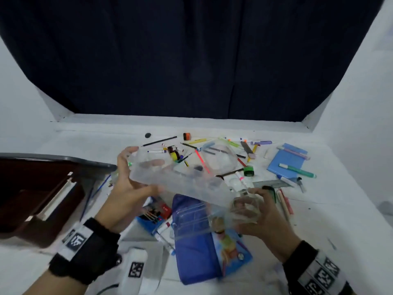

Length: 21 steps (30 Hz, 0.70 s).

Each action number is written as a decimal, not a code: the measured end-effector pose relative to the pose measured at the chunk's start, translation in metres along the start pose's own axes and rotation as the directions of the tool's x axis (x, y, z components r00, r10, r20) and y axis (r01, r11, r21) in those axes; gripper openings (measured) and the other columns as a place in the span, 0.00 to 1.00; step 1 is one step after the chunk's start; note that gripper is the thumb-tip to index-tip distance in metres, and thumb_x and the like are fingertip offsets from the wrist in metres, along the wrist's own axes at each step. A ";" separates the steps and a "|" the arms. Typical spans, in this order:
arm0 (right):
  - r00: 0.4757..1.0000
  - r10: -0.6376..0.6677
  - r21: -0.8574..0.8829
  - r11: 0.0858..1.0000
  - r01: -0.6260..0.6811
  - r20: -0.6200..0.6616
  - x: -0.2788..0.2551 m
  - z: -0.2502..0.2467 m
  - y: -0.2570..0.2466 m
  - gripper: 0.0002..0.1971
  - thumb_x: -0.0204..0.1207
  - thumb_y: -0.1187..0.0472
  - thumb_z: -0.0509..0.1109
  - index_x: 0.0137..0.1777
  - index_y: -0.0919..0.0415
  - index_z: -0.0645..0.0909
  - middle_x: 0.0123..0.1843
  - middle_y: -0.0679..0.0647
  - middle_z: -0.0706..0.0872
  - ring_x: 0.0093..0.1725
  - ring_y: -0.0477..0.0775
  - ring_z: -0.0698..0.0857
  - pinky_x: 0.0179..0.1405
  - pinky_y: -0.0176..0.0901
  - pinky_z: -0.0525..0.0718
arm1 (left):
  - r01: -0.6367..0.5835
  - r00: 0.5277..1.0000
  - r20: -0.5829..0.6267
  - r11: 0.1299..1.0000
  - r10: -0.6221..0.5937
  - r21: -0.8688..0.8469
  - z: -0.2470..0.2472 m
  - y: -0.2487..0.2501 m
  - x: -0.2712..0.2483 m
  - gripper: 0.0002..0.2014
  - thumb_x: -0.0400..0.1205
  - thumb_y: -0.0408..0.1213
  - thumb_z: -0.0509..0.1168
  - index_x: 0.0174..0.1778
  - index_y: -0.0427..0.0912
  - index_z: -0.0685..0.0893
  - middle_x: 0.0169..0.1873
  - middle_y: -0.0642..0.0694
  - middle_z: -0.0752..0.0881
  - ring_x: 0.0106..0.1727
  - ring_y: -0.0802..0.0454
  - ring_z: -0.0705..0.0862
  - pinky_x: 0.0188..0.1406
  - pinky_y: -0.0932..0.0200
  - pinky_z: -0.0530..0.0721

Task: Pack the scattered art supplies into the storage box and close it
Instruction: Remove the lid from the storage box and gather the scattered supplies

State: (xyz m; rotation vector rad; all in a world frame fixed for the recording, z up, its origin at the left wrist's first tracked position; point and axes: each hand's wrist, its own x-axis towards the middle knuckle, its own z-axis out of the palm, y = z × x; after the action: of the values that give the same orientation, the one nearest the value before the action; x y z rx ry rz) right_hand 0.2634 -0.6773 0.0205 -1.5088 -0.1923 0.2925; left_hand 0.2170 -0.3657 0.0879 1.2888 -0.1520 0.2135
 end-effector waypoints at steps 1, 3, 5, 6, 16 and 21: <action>1.000 -0.021 -0.081 0.996 0.021 0.007 -0.003 -0.003 0.001 0.43 0.51 0.82 0.83 0.65 0.61 0.69 0.55 0.61 0.87 0.50 0.53 0.90 0.43 0.44 0.89 | 0.028 0.999 -0.016 0.998 -0.029 -0.049 0.001 -0.012 -0.011 0.48 0.60 0.19 0.81 0.69 0.60 0.68 0.68 0.31 0.81 0.68 0.34 0.84 0.51 0.43 0.89; 0.999 -0.033 -0.206 0.978 0.037 0.023 -0.009 -0.008 0.003 0.43 0.47 0.73 0.88 0.62 0.58 0.72 0.53 0.56 0.86 0.46 0.44 0.89 0.40 0.37 0.87 | 0.086 0.996 -0.019 0.991 -0.088 -0.104 0.005 -0.032 -0.030 0.51 0.57 0.23 0.85 0.73 0.55 0.70 0.68 0.30 0.80 0.69 0.34 0.83 0.56 0.41 0.88; 0.999 -0.036 -0.292 0.956 0.044 0.030 -0.014 -0.013 0.005 0.43 0.43 0.59 0.91 0.60 0.54 0.74 0.56 0.53 0.84 0.46 0.42 0.87 0.41 0.38 0.87 | 0.164 0.986 -0.002 0.981 -0.165 -0.109 0.007 -0.044 -0.044 0.49 0.58 0.22 0.83 0.75 0.48 0.71 0.67 0.32 0.82 0.68 0.38 0.84 0.55 0.45 0.89; 0.998 -0.038 -0.349 0.936 0.049 0.040 -0.015 -0.015 0.006 0.44 0.42 0.54 0.91 0.60 0.52 0.73 0.57 0.50 0.84 0.48 0.40 0.86 0.42 0.37 0.87 | 0.207 0.978 0.021 0.975 -0.206 -0.080 0.007 -0.046 -0.049 0.46 0.60 0.21 0.81 0.74 0.44 0.72 0.65 0.34 0.84 0.66 0.39 0.85 0.54 0.46 0.89; 0.984 -0.007 -0.751 0.646 0.139 0.176 -0.027 -0.030 0.004 0.43 0.48 0.43 0.89 0.63 0.43 0.73 0.53 0.35 0.81 0.52 0.39 0.82 0.48 0.37 0.85 | 0.293 0.931 -0.010 0.730 -0.365 0.617 0.001 -0.052 -0.059 0.44 0.57 0.39 0.90 0.68 0.56 0.76 0.59 0.53 0.85 0.59 0.55 0.87 0.52 0.59 0.87; 0.990 -0.042 -0.791 0.597 0.134 0.136 -0.037 -0.039 0.001 0.42 0.44 0.33 0.85 0.58 0.46 0.76 0.50 0.36 0.83 0.49 0.38 0.82 0.42 0.25 0.78 | 0.098 0.932 0.082 0.464 -0.353 0.880 0.010 -0.055 -0.067 0.38 0.57 0.60 0.86 0.60 0.58 0.77 0.53 0.63 0.83 0.55 0.62 0.83 0.52 0.59 0.85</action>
State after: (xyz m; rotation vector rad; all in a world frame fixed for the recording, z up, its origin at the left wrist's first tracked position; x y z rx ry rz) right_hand 0.2403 -0.7262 0.0198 -2.3873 -0.5394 0.2055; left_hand 0.1650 -0.3943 0.0232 2.3677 -0.0799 -0.1599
